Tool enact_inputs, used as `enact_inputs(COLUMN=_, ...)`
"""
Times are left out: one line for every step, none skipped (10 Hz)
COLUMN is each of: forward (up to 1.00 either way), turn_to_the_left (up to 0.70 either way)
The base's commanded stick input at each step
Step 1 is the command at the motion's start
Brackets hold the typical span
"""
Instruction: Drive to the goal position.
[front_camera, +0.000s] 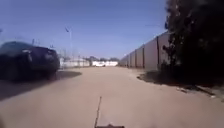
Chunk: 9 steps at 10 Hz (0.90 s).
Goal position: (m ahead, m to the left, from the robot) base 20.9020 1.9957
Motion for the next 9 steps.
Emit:
enact_inputs(forward=1.00, turn_to_the_left=0.00)
enact_inputs(forward=1.00, turn_to_the_left=0.00)
enact_inputs(forward=1.00, turn_to_the_left=0.00)
enact_inputs(forward=1.00, turn_to_the_left=0.00)
enact_inputs(forward=1.00, turn_to_the_left=0.00)
enact_inputs(forward=1.00, turn_to_the_left=0.00)
enact_inputs(forward=1.00, turn_to_the_left=0.00)
enact_inputs(forward=1.00, turn_to_the_left=0.00)
enact_inputs(forward=1.00, turn_to_the_left=0.00)
